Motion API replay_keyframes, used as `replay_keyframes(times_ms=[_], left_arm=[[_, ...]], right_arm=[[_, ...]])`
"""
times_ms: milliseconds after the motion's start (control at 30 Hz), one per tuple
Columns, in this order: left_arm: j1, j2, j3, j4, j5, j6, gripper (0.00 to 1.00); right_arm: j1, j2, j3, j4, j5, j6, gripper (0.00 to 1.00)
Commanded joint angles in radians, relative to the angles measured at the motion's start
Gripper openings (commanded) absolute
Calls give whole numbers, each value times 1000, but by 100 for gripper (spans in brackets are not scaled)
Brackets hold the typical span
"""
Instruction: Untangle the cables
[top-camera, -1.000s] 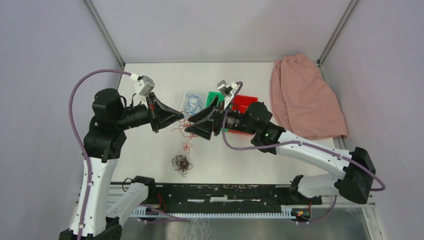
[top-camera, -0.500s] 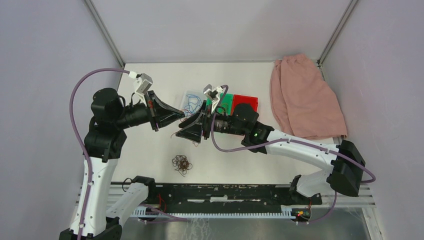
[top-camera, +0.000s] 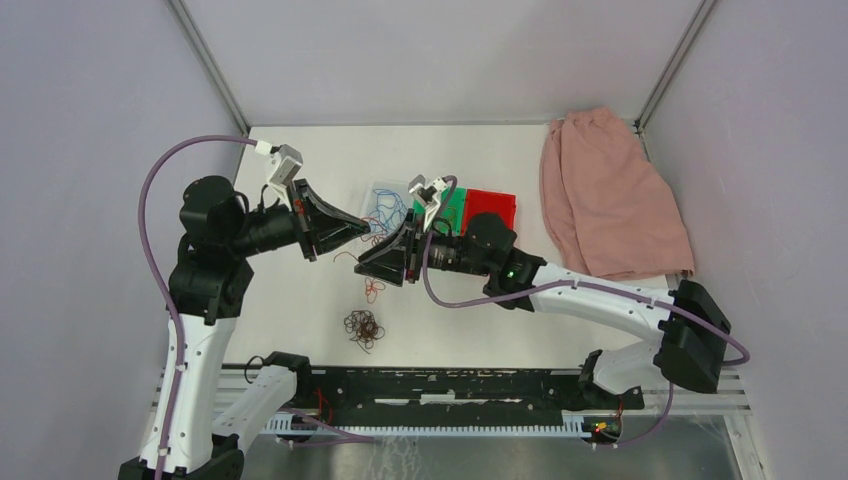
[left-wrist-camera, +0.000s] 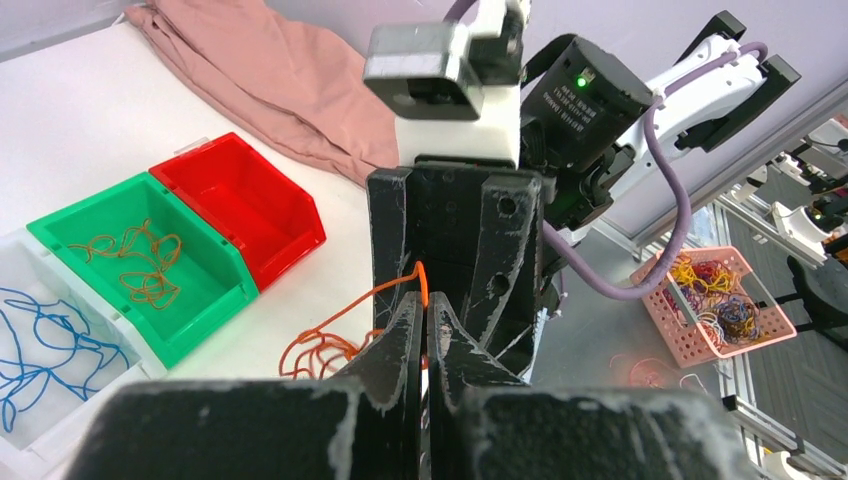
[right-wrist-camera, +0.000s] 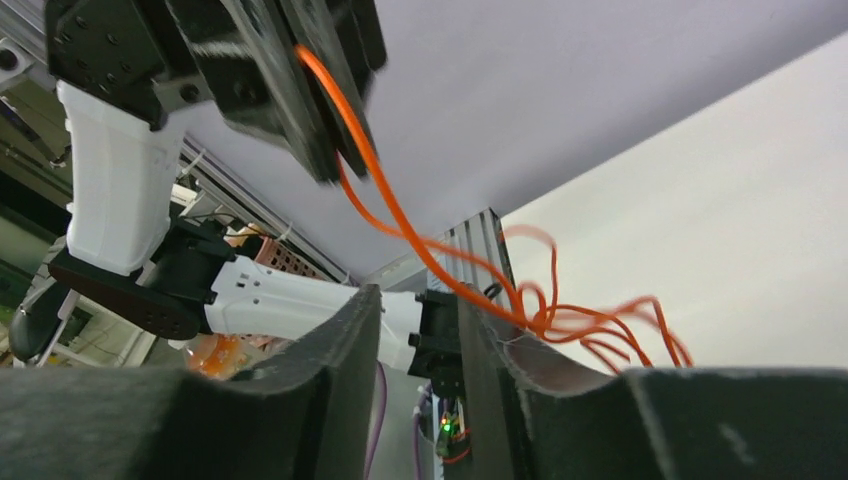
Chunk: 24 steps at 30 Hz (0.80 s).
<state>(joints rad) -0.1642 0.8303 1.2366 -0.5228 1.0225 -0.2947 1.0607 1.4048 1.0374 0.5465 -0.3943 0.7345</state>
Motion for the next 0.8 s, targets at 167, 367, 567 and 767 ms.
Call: replay_keyframes(times_ms=[167, 367, 567, 767], left_arm=[[-1, 1, 25, -12, -21, 28, 3], [-1, 5, 27, -14, -18, 24, 3], [-1, 3, 32, -14, -11, 17, 3], [-1, 6, 40, -13, 17, 5, 3]], right_arm=[[4, -232, -82, -89, 96, -66, 72], [-1, -265, -41, -176, 142, -150, 80], [-5, -203, 6, -158, 130, -141, 79], [-5, -157, 28, -134, 154, -145, 78]])
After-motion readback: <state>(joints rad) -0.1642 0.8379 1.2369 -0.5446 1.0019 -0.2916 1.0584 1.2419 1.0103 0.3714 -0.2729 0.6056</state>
